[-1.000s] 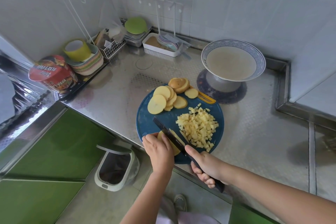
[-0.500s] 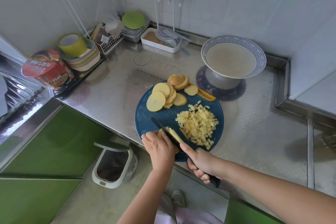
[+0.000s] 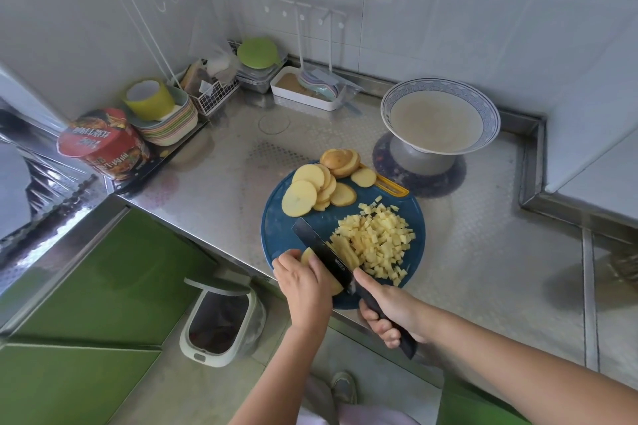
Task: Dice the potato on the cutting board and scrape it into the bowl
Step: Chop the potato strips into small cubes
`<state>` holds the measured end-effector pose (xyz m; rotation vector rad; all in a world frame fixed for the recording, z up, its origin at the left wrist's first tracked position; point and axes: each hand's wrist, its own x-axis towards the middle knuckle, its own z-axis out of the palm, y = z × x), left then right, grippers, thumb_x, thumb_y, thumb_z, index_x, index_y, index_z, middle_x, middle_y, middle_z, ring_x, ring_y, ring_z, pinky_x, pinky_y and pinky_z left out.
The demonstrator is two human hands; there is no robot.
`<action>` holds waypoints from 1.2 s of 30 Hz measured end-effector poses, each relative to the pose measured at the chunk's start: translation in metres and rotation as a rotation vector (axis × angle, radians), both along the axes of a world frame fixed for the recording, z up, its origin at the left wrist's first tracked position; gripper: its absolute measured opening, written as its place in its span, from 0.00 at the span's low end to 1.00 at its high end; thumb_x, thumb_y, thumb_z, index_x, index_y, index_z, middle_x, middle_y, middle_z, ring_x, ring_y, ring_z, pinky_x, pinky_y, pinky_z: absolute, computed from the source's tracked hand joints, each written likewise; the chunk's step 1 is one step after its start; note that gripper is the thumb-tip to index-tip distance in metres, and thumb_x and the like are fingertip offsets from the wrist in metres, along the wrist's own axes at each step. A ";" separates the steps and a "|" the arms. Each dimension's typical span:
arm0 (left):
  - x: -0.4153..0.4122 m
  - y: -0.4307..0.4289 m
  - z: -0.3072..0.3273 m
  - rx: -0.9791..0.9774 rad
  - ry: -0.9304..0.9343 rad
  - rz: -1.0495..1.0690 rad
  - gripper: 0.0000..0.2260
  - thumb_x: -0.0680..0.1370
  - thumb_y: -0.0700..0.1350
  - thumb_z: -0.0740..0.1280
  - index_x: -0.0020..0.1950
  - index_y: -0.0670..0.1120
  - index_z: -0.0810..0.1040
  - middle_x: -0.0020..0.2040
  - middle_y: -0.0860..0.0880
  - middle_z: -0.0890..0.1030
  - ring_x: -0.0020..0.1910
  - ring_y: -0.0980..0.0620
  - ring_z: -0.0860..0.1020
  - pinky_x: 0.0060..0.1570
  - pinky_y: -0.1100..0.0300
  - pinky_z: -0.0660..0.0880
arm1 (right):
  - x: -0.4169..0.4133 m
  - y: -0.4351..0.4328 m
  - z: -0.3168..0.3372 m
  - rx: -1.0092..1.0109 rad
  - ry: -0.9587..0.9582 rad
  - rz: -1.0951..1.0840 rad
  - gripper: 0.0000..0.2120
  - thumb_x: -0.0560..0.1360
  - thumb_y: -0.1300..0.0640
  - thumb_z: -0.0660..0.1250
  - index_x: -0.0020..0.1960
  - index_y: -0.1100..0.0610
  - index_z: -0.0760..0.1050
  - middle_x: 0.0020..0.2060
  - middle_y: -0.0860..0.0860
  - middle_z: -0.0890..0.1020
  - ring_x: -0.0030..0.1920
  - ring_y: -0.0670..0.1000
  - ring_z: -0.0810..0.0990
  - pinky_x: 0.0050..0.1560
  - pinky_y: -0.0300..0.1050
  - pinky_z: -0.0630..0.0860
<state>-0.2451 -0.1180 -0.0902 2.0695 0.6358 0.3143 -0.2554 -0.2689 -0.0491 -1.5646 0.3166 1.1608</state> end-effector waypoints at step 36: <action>-0.002 0.003 -0.004 0.087 -0.009 -0.021 0.06 0.80 0.43 0.60 0.52 0.41 0.69 0.50 0.47 0.68 0.50 0.47 0.69 0.53 0.50 0.70 | 0.012 0.051 0.005 -0.403 -0.311 0.093 0.34 0.77 0.28 0.48 0.32 0.57 0.65 0.18 0.49 0.67 0.17 0.49 0.65 0.22 0.39 0.65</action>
